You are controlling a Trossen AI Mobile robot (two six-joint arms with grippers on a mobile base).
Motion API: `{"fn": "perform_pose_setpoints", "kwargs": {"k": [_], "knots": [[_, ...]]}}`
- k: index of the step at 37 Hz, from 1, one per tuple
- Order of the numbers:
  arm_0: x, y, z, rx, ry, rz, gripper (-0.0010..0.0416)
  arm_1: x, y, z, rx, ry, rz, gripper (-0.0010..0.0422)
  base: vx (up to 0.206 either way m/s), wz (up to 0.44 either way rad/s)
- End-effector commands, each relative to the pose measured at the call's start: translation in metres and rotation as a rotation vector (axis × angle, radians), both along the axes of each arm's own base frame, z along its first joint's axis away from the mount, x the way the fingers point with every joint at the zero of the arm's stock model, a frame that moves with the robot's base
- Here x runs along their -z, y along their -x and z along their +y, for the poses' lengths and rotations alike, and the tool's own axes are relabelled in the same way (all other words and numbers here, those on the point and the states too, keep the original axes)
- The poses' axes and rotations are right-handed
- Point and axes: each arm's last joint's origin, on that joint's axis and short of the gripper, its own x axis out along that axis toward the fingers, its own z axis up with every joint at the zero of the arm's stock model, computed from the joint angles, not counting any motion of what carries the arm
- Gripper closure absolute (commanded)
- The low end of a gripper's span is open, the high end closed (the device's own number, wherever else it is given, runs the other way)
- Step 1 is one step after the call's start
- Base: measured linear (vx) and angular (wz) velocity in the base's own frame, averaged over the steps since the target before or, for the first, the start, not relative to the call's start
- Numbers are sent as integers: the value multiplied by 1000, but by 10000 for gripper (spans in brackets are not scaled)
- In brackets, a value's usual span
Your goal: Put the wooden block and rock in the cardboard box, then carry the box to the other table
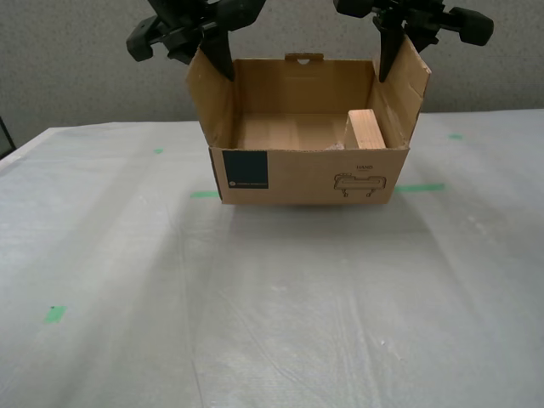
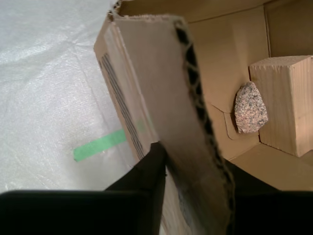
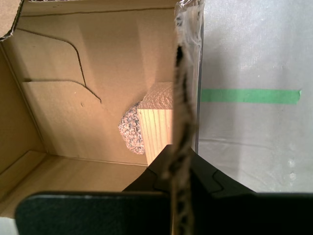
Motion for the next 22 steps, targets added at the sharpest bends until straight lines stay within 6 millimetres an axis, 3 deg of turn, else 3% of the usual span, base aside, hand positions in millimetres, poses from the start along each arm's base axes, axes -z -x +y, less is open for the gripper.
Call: {"fn": "perform_pose_setpoints", "kwargs": {"k": [1, 11, 22], "knots": [[-1, 0, 1, 0, -15, 0, 375, -1, 0, -1, 2, 20, 5, 302, 0, 0], [-2, -1, 1, 1, -15, -9, 270, -1, 0, -2, -4, 19, -3, 193, 0, 0], [-2, -1, 1, 0, -18, -17, 91, -2, -2, -2, -18, 6, -31, 93, 0, 0]]}}
